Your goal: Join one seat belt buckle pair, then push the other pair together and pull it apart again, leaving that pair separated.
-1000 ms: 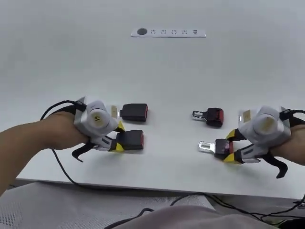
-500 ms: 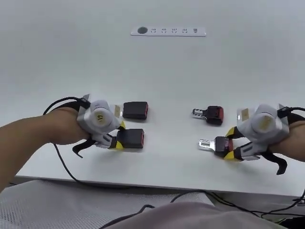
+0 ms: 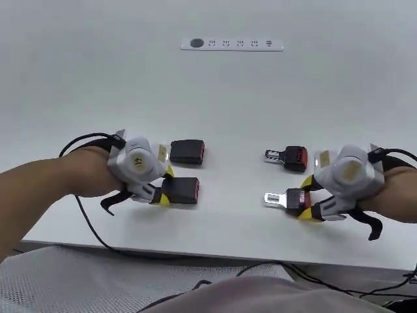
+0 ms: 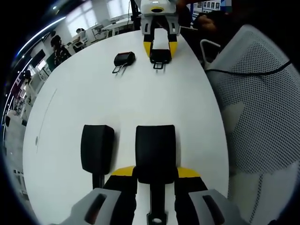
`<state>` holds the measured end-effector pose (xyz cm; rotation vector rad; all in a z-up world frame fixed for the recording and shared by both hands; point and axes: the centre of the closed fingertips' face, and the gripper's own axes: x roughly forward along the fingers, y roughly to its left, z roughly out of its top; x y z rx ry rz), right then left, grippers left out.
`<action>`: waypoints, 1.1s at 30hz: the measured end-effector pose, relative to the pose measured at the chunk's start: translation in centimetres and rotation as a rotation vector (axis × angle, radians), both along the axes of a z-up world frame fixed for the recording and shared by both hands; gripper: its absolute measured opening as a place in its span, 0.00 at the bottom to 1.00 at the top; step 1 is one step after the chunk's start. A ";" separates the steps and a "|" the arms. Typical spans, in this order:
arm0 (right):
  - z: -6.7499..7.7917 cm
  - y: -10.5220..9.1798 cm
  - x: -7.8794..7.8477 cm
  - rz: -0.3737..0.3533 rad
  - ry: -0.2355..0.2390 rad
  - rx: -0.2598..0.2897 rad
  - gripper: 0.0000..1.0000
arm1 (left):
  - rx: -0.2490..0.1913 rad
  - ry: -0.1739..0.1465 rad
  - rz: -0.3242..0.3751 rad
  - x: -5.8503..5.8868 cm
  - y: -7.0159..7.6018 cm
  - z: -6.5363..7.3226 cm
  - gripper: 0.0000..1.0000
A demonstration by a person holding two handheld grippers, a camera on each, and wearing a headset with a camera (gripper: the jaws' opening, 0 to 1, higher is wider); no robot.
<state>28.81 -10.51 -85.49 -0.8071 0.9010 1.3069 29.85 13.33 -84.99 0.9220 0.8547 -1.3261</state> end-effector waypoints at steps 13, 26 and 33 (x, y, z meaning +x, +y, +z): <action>0.2 4.2 -0.3 0.049 -0.023 0.052 0.33 | 0.000 0.021 0.015 0.2 0.1 -0.2 0.31; 0.2 8.8 0.0 0.052 -0.021 0.090 0.33 | 0.018 0.015 -0.008 0.1 0.1 -0.2 0.31; 0.2 10.6 0.3 0.052 -0.013 0.103 0.33 | 0.013 0.023 0.004 0.3 0.2 -0.3 0.32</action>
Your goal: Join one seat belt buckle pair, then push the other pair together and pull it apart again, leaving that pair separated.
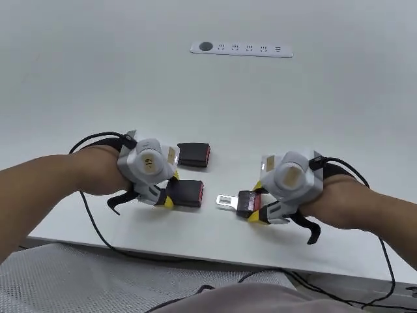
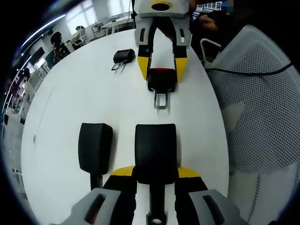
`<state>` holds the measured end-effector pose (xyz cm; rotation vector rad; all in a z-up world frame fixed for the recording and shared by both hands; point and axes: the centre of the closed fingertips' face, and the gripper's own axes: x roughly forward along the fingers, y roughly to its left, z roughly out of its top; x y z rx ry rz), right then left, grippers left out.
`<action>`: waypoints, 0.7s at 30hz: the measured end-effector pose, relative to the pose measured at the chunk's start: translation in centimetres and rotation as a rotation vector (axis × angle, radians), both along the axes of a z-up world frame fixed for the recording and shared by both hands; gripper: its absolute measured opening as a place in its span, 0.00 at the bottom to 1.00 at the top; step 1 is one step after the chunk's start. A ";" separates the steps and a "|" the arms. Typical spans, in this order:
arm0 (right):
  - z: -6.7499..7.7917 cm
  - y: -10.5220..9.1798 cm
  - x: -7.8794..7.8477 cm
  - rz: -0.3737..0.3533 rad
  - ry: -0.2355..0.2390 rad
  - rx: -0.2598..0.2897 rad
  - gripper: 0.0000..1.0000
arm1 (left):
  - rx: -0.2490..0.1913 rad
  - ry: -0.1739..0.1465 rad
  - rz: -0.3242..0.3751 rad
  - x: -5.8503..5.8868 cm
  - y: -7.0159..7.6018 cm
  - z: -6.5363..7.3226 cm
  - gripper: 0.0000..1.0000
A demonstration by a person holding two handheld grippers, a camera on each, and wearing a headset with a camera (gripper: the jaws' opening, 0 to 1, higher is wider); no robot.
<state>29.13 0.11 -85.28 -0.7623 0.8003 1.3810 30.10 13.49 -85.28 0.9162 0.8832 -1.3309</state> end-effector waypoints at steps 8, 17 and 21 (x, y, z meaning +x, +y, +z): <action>0.0 1.7 0.5 0.007 -0.008 0.006 0.33 | 0.005 0.002 -0.008 -0.1 -0.2 0.1 0.32; 0.1 2.8 0.5 0.032 -0.035 0.007 0.33 | 0.013 0.004 -0.002 -0.1 -0.1 -0.1 0.32; 0.1 2.9 0.5 0.032 -0.034 0.014 0.33 | 0.012 0.002 -0.004 0.0 0.0 -0.1 0.32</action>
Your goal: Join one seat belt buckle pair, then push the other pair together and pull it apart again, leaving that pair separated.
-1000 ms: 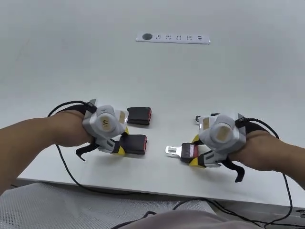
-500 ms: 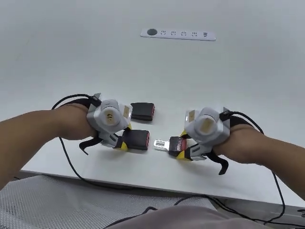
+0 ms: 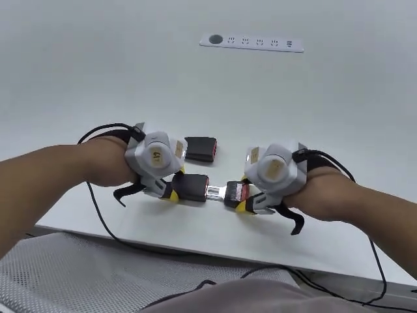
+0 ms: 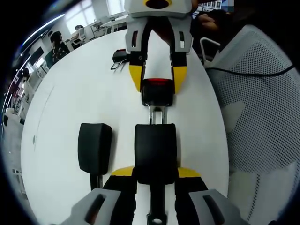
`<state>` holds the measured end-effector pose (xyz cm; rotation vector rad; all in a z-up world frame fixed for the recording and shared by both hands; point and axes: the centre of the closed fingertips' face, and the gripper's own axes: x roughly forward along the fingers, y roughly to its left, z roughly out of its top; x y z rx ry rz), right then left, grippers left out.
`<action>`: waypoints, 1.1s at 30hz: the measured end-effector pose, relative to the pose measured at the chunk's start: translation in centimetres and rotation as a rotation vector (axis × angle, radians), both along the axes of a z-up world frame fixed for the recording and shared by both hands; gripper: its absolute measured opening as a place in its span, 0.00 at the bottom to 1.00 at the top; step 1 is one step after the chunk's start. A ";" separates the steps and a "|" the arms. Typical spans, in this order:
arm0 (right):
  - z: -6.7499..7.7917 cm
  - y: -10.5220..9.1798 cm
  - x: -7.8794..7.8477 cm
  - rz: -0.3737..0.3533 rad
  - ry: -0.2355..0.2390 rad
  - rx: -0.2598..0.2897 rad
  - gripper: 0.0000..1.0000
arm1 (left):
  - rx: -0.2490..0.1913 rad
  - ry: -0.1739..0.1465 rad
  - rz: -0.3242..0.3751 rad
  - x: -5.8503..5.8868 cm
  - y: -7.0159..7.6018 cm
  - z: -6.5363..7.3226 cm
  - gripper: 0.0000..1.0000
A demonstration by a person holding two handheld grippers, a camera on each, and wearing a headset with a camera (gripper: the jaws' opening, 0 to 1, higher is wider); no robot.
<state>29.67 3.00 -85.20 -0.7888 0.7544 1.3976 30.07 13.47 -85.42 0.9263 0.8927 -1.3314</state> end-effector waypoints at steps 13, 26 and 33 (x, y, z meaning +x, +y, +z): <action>0.1 1.1 -0.1 0.016 0.014 0.033 0.32 | -0.005 -0.001 -0.011 -0.2 -0.2 0.0 0.31; 0.1 1.8 0.1 0.002 0.046 0.023 0.30 | -0.009 0.019 -0.013 -0.1 -0.4 0.0 0.31; 0.1 1.7 0.1 -0.004 0.051 0.015 0.30 | 0.000 0.028 -0.009 -0.1 -0.5 0.0 0.31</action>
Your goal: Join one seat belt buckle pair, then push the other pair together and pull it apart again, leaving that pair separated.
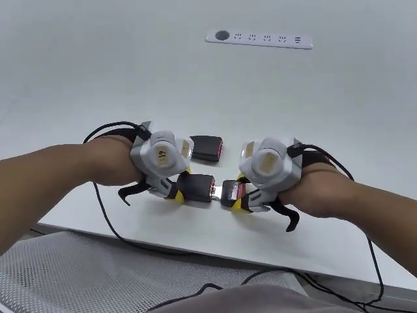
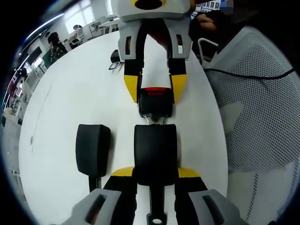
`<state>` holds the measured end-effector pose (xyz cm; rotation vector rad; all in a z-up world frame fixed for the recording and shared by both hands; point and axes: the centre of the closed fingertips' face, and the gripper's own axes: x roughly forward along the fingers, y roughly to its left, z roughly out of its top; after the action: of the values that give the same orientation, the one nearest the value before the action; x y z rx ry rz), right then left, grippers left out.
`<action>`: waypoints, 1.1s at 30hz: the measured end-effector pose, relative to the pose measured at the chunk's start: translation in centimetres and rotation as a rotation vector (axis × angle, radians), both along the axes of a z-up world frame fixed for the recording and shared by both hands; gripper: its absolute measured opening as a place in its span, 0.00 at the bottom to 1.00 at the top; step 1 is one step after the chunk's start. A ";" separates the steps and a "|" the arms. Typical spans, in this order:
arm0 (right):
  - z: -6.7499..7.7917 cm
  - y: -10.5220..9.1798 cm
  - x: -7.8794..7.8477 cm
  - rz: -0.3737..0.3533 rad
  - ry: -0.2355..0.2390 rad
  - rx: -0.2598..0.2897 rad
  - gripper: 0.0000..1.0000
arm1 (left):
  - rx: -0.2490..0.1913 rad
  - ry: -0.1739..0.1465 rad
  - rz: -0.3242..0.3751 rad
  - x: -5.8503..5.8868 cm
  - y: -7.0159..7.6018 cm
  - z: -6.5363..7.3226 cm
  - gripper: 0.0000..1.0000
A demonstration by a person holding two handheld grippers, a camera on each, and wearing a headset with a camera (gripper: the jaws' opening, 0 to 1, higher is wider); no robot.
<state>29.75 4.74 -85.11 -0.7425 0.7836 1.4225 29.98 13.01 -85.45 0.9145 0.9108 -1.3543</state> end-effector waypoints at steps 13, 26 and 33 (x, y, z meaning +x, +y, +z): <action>0.1 0.3 0.1 -0.003 -0.005 -0.004 0.30 | 0.009 0.001 0.008 0.0 0.0 0.0 0.31; 0.0 0.9 0.1 -0.018 0.001 -0.008 0.30 | 0.009 0.003 0.008 0.0 0.1 -0.1 0.31; -0.2 0.6 -0.5 -0.027 0.024 -0.011 0.30 | 0.006 0.004 0.014 0.0 0.1 -0.2 0.31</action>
<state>29.29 5.37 -85.30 -0.7216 0.8180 1.4064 29.94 13.13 -85.61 0.9090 0.9233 -1.3423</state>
